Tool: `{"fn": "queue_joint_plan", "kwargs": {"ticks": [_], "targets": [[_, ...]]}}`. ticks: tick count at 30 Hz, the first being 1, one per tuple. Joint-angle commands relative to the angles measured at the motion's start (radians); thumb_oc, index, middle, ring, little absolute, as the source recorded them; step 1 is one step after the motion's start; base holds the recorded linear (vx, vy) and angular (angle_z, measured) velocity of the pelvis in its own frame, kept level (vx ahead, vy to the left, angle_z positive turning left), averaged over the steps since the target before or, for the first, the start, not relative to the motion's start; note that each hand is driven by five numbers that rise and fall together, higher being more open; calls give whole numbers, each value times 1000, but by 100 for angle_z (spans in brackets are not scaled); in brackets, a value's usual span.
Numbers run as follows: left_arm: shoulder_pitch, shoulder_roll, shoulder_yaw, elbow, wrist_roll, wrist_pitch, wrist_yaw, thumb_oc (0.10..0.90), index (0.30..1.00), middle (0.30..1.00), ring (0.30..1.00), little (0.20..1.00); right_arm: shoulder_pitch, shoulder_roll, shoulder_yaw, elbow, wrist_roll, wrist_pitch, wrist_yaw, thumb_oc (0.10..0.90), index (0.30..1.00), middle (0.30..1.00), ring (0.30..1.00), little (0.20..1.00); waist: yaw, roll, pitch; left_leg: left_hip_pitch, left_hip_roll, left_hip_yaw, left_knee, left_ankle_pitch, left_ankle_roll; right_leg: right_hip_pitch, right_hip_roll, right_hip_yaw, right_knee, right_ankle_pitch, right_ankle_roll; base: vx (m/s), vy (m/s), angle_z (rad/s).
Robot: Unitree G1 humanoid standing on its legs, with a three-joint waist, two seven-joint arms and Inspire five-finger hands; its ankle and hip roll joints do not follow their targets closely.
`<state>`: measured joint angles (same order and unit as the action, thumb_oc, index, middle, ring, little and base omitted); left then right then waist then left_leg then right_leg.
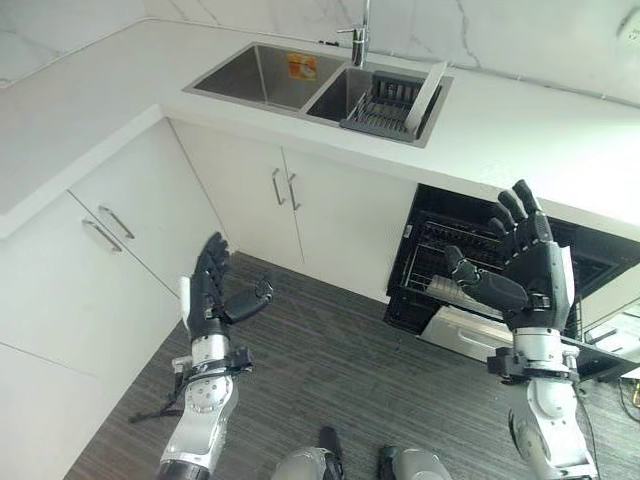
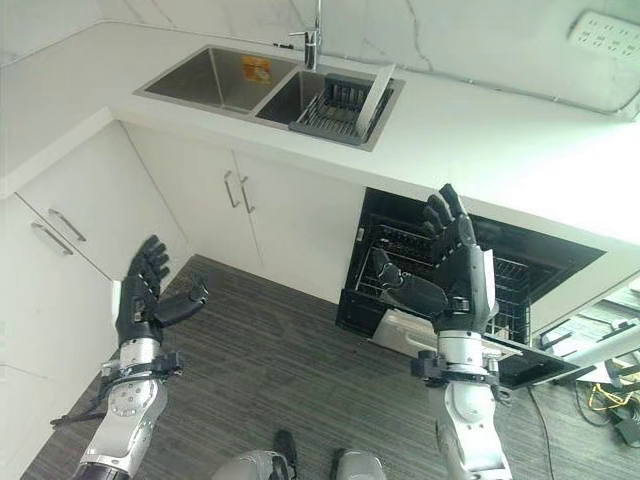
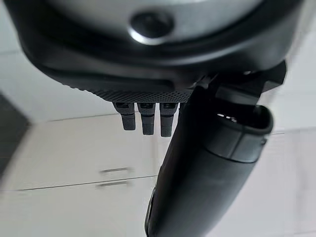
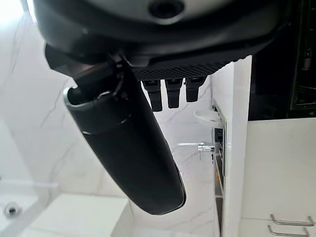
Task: Place the dishes in the dishwasher.
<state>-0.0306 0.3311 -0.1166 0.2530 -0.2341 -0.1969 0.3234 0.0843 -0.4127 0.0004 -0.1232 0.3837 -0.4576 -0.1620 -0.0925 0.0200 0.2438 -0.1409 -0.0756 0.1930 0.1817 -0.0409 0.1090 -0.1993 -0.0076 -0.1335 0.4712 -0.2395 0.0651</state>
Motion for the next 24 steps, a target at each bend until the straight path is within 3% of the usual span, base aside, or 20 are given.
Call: {"fn": "queue_joint_plan", "kwargs": {"ticks": [1, 2, 3, 4, 6, 9, 10, 11, 12, 14, 15, 16, 17, 18, 21, 22, 24], "targets": [[4, 38, -30, 66, 44, 48, -99, 800, 900, 900, 900, 900, -68, -23, -93, -36, 89, -145, 46, 800, 900, 900, 900, 900, -36, -45, -60, 79, 8, -15, 118, -228, -58, -44, -19, -51, -171, 235, 87, 209, 35, 39], [8, 37, -33, 80, 48, 42, -101, 800, 900, 900, 900, 900, -67, -24, -95, -35, 92, -147, 49, 800, 900, 900, 900, 900, -37, -44, -60, 81, 8, -14, 118, -231, -58, -49, -21, -58, -171, 241, 89, 225, 20, 58], [33, 33, -46, 168, 67, 76, -144, 800, 900, 900, 900, 900, -61, -27, -101, -36, 100, -155, 61, 800, 900, 900, 900, 900, -40, -46, -53, 100, 4, 1, 118, -246, -53, -71, -35, -104, -171, 271, 97, 254, 14, 34], [47, 23, -62, 266, 104, 64, -171, 800, 900, 900, 900, 900, -59, -33, -106, -37, 110, -158, 69, 800, 900, 900, 900, 900, -43, -46, -51, 117, -4, 5, 118, -257, -47, -81, -42, -134, -171, 291, 100, 305, 7, 15], [48, -2, -76, 382, 165, 85, -203, 800, 900, 900, 900, 900, -58, -42, -113, -39, 134, -153, 83, 800, 900, 900, 900, 900, -43, -39, -46, 151, -14, 5, 118, -270, -43, -59, -39, -164, -171, 263, 83, 313, -14, -27], [47, -52, -79, 594, 197, 128, -196, 800, 900, 900, 900, 900, -68, -57, -104, -40, 135, -149, 76, 800, 900, 900, 900, 900, -45, -26, -63, 209, -17, 10, 118, -258, -71, -32, -37, -194, -171, 204, 37, 290, -15, -4], [42, -74, -69, 689, 194, 129, -199, 800, 900, 900, 900, 900, -71, -67, -106, -48, 127, -138, 71, 800, 900, 900, 900, 900, -51, -23, -70, 254, -12, 29, 118, -217, -96, -9, -36, -198, -171, 177, 14, 408, -46, -2], [32, -98, -63, 778, 206, 137, -216, 800, 900, 900, 900, 900, -79, -88, -109, -59, 127, -115, 66, 800, 900, 900, 900, 900, -51, -33, -74, 325, -9, 59, 118, -97, -136, 21, -48, -200, -171, 144, -13, 359, -65, -5], [32, -109, -62, 808, 209, 137, -214, 800, 900, 900, 900, 900, -84, -96, -109, -63, 133, -106, 68, 800, 900, 900, 900, 900, -49, -36, -74, 322, 4, 69, 160, -49, -157, 31, -53, -201, -171, 133, -22, 341, -98, -15], [46, -129, -50, 841, 194, 141, -171, 800, 900, 900, 900, 900, -92, -102, -106, -66, 115, -97, 64, 800, 900, 900, 900, 900, -42, -38, -64, 278, 15, 30, 311, -8, -185, 48, -47, -183, -171, 112, -42, 228, -103, 4], [59, -150, -5, 884, 132, 194, -107, 800, 900, 900, 900, 900, -100, -103, -97, -66, 95, -69, 55, 800, 900, 900, 900, 900, -15, -58, -45, 114, 42, -8, 550, 12, -187, 90, -44, -139, -171, 90, -62, 214, -121, 6], [61, -151, 11, 898, 111, 215, -95, 800, 900, 900, 900, 900, -104, -103, -93, -65, 103, -60, 55, 800, 900, 900, 900, 900, -7, -63, -40, 72, 50, -16, 575, 11, -179, 101, -42, -125, -171, 85, -65, 399, -102, -46], [76, -146, 71, 963, 78, 190, -130, 800, 900, 900, 900, 900, -131, -89, -69, -62, 101, -42, 56, 800, 900, 900, 900, 900, 14, -77, -27, -16, 95, 0, 467, 4, -148, 135, -33, -78, -171, 67, -66, 300, 1, -86], [80, -145, 79, 968, 73, 187, -141, 800, 900, 900, 900, 900, -135, -85, -65, -64, 93, -38, 54, 800, 900, 900, 900, 900, 18, -80, -24, -14, 99, 7, 432, 0, -143, 140, -33, -69, -171, 64, -65, 315, 62, -114], [101, -152, 105, 973, 30, 242, -167, 800, 900, 900, 900, 900, -156, -75, -31, -69, 68, -31, 49, 800, 900, 900, 900, 900, 49, -71, -15, -36, 64, -30, 238, 43, -146, 166, -16, -8, -171, 44, -52, 272, 164, -94], [123, -164, 129, 978, 10, 273, -179, 800, 900, 900, 900, 900, -184, -69, 7, -75, 57, -18, 39, 800, 900, 900, 900, 900, 85, -44, -15, -116, 73, -128, 118, 68, -158, 191, 24, 62, -171, 17, -41, 319, 229, -81], [131, -167, 126, 989, 17, 277, -188, 800, 900, 900, 900, 900, -203, -66, 30, -86, 47, -5, 26, 800, 900, 900, 900, 900, 100, -21, -17, -189, 100, -184, 118, 76, -170, 208, 47, 96, -171, 1, -39, 331, 237, -128]]}}
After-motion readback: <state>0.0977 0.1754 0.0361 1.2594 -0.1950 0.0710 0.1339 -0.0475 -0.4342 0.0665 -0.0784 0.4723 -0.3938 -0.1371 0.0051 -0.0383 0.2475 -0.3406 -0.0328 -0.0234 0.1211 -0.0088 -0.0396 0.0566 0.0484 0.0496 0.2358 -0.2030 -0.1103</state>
